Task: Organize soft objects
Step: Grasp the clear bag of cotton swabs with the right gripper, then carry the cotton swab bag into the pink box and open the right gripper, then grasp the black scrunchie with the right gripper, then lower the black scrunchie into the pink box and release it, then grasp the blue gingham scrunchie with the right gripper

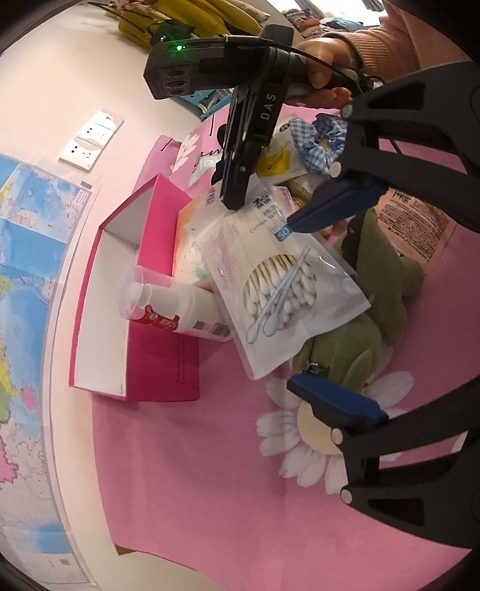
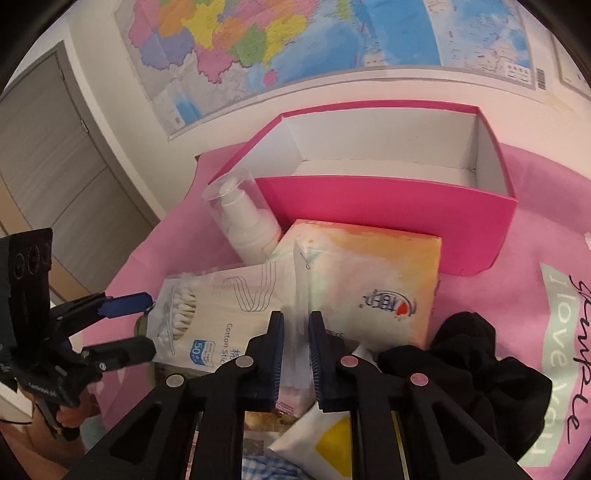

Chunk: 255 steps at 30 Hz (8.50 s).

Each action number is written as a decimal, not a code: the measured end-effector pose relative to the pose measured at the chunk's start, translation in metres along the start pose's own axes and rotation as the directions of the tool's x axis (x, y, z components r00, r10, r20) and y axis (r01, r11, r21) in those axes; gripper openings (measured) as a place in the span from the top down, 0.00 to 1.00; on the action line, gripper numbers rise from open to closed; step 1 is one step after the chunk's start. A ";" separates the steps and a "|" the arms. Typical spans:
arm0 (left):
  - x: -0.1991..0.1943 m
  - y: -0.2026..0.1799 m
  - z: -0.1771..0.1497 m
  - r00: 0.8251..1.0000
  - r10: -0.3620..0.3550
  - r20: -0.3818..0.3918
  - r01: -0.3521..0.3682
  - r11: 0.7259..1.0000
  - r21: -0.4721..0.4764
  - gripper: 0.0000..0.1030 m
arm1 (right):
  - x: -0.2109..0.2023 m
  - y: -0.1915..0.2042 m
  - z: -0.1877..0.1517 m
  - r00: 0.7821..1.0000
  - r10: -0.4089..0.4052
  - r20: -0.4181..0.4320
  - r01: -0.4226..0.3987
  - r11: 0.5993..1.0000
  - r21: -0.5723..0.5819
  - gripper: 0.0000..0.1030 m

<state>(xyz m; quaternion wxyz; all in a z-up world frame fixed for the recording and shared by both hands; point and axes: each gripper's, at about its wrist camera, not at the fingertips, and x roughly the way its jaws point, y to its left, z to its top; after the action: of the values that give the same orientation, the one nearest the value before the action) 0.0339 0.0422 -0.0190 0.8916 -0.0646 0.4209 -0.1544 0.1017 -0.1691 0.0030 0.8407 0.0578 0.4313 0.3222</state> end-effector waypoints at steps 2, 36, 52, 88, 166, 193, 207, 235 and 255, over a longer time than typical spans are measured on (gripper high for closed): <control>-0.001 -0.002 -0.001 1.000 -0.005 -0.003 0.005 1.000 0.010 0.23 | -0.001 -0.001 -0.003 1.000 -0.002 0.005 0.002 1.000 0.008 0.92; 0.024 -0.026 0.019 0.993 0.006 -0.115 0.010 0.990 0.139 0.29 | -0.020 -0.024 -0.007 0.997 0.003 0.079 -0.010 0.997 0.082 0.89; 0.011 -0.022 0.036 0.992 -0.064 -0.108 0.073 0.994 0.080 0.53 | -0.038 -0.018 -0.004 0.995 0.045 0.093 -0.052 0.996 0.076 0.89; 0.083 0.037 0.171 0.974 0.211 -0.085 -0.203 0.975 0.096 0.53 | 0.063 -0.050 0.126 0.999 -0.019 -0.033 0.022 0.995 0.102 0.77; 0.036 -0.137 0.114 0.965 -0.262 -0.026 0.259 0.927 0.271 0.73 | -0.122 -0.058 0.031 0.969 0.002 0.245 -0.006 1.000 0.015 0.92; 0.116 -0.092 0.161 0.995 0.065 -0.074 -0.048 0.976 0.215 0.74 | 0.001 -0.075 0.114 0.974 -0.179 0.142 0.197 0.972 -0.125 0.84; 0.023 -0.093 0.124 0.996 -0.059 0.066 0.041 0.967 0.252 0.59 | -0.082 -0.077 0.071 0.980 0.016 0.196 -0.013 1.000 -0.015 0.59; 0.018 -0.121 -0.033 0.948 -0.215 -0.233 0.280 0.914 0.294 0.56 | -0.092 -0.037 -0.112 0.963 0.172 -0.207 -0.176 0.984 -0.005 0.38; 0.018 -0.132 -0.038 0.891 -0.347 -0.292 0.425 0.863 0.273 0.56 | -0.107 -0.011 -0.121 0.977 0.169 -0.131 -0.186 0.974 -0.132 0.90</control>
<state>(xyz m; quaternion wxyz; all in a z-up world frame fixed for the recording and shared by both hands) -0.0142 -0.0883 -0.0243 0.7843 0.0204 0.4692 -0.4053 -0.0303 -0.2633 -0.0029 0.7832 0.0163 0.4496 0.4292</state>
